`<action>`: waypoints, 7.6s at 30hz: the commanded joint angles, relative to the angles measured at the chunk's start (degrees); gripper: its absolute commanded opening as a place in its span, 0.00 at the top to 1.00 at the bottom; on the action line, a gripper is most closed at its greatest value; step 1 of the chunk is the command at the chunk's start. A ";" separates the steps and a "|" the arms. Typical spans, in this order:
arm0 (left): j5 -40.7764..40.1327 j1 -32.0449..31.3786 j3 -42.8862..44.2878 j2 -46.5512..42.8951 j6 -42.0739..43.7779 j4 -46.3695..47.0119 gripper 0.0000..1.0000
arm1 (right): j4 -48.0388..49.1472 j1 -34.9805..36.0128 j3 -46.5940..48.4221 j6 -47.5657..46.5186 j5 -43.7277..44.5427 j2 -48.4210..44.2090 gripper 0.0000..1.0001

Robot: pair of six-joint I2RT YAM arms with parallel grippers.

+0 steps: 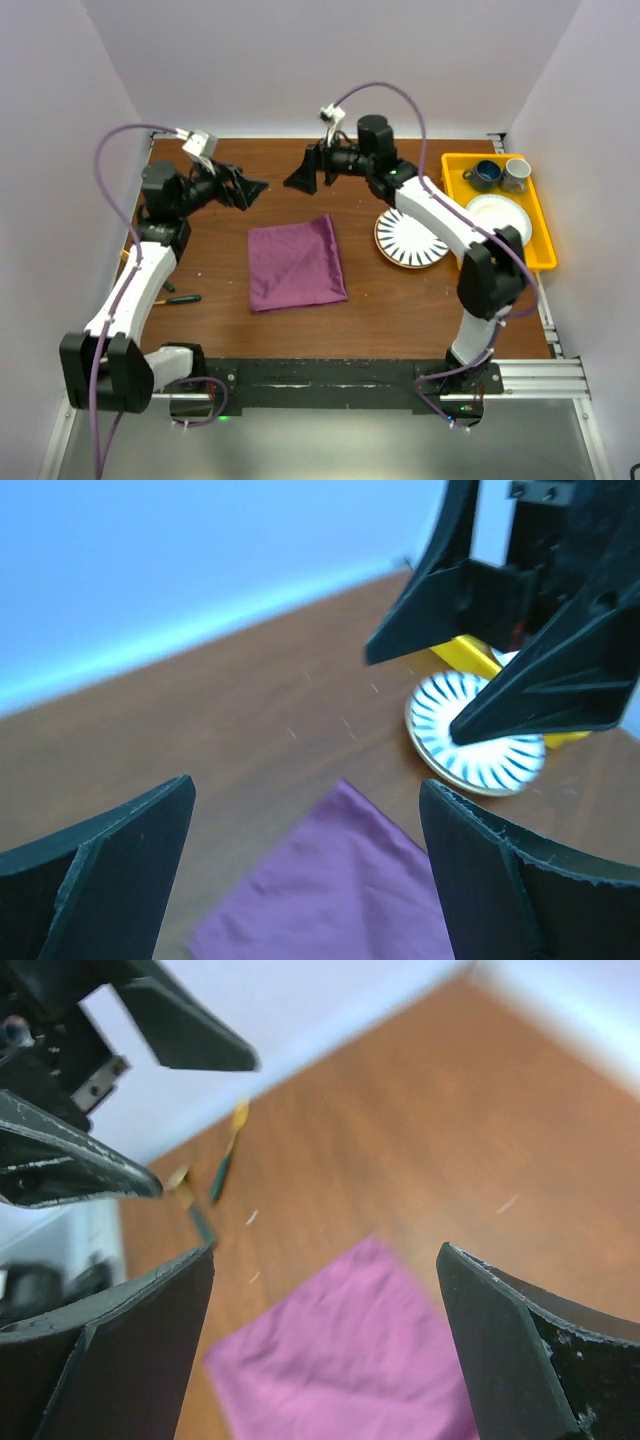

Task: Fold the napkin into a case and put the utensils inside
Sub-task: Smooth out the lower triangle-folded napkin at the center of the board, then pick up the lower triangle-folded napkin from the center of the board, then fold the lower triangle-folded napkin at the center of the board.

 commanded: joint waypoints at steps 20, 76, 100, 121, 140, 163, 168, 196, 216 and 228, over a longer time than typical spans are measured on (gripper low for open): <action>10.93 -2.53 -13.96 36.86 -32.95 26.64 0.00 | 18.84 -5.29 -9.97 33.85 -20.35 26.16 0.02; 6.36 4.15 6.79 31.25 30.60 -24.34 0.64 | -20.98 -9.95 5.15 -0.79 -9.36 23.71 0.41; 6.54 4.15 6.08 31.08 31.13 -24.35 0.68 | -23.09 -11.36 8.32 -1.84 -8.12 32.40 0.49; 5.93 4.15 6.35 31.34 30.78 -23.99 0.69 | -18.69 -10.31 7.61 1.07 -12.88 30.47 1.00; 15.86 2.24 -0.41 21.25 27.43 -17.33 0.76 | -20.79 -5.29 3.74 -11.76 -9.45 22.20 1.00; -15.60 -32.06 -10.80 26.59 48.62 9.84 1.00 | -20.53 -5.38 2.86 -10.89 -9.63 25.02 1.00; -16.40 -33.47 -7.37 31.51 49.59 8.79 1.00 | -20.36 -5.30 3.12 -10.36 -9.89 25.55 1.00; -13.32 -33.82 -3.92 18.51 57.84 -26.44 1.00 | -22.29 -5.38 3.30 -11.94 -10.42 24.49 1.00; -16.93 -32.60 -8.33 25.00 47.83 -32.34 1.00 | -28.62 -2.92 -2.93 -17.22 -15.96 16.94 1.00; -13.50 -27.50 -7.36 28.08 43.26 -32.08 1.00 | -27.56 -0.81 -11.46 -15.90 -14.21 14.12 1.00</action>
